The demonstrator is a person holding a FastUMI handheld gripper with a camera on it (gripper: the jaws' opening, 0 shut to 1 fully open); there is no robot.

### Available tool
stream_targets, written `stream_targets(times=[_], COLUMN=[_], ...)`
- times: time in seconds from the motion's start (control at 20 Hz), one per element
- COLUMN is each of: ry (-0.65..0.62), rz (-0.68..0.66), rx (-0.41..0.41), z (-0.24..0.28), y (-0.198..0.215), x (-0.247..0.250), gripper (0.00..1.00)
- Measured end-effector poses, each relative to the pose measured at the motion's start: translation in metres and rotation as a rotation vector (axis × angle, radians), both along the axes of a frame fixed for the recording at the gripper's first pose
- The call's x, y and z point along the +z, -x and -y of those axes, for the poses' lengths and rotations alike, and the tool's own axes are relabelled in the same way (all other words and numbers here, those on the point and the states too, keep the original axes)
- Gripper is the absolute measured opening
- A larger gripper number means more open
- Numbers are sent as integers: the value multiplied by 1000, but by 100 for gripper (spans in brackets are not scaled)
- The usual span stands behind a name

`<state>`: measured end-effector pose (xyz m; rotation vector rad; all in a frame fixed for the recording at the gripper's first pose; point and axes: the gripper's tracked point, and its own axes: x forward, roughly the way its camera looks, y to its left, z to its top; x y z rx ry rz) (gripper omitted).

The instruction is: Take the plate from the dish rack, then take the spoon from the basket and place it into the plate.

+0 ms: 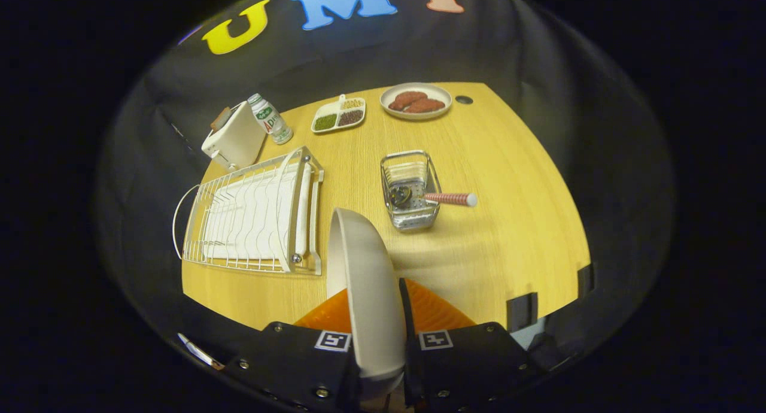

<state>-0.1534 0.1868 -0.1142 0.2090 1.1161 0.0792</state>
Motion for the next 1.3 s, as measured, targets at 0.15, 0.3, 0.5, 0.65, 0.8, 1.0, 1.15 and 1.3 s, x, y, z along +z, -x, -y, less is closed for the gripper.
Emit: stream_targets(times=[0.15,0.3,0.5,0.65,0.8,1.0,1.15,1.3], ry=[-68,-100,-219,-274,-261,-181,-168,-127], rz=[-31,-38,-39,59,90,71,94,188], rx=[-37,-55,-98,-50,-5,-4,14,46], z=[3,10,7,7,16,47,53,59], y=[2,3,0,-12,-14,-12,-13,-18], x=[-22,-46,-70,-77,-98,-120,-121,-103], gripper=[27,27,27,28,32,46,46,46])
